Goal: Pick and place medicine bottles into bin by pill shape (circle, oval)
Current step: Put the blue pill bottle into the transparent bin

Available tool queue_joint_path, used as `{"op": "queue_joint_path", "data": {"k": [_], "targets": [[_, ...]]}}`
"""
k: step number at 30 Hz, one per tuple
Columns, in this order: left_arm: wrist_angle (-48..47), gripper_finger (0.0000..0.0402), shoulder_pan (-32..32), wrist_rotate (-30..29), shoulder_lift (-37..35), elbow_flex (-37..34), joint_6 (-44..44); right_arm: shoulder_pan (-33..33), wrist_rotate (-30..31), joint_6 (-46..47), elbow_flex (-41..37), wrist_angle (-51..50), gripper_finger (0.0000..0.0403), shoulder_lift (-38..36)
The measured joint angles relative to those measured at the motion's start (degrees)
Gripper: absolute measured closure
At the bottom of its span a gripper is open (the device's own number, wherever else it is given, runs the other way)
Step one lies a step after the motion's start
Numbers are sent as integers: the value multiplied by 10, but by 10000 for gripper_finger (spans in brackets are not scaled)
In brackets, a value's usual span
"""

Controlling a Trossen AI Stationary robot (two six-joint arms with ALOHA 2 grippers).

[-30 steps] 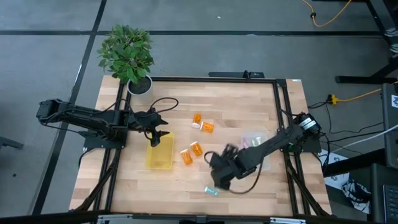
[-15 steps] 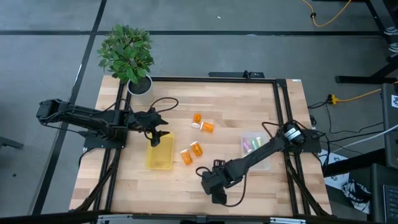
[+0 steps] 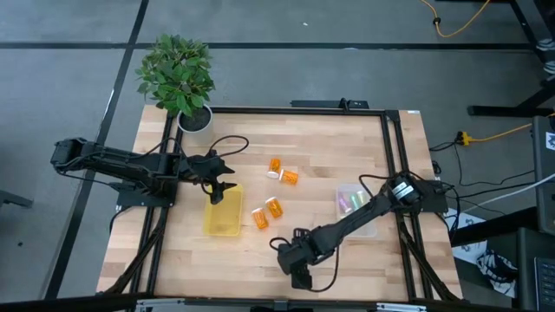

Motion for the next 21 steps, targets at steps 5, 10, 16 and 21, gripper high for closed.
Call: {"op": "queue_joint_path", "data": {"k": [5, 10, 16, 21], "targets": [[-1, 172, 0, 0, 0, 0, -13, 0, 40, -37, 0, -35, 120, -1], [-2, 172, 0, 0, 0, 0, -13, -9, 102, -45, 0, -109, 120, -2], [-2, 172, 0, 0, 0, 0, -13, -13, 140, -84, 0, -125, 120, -2], [-3, 172, 0, 0, 0, 0, -13, -14, 139, -92, 0, -139, 120, -4]]}}
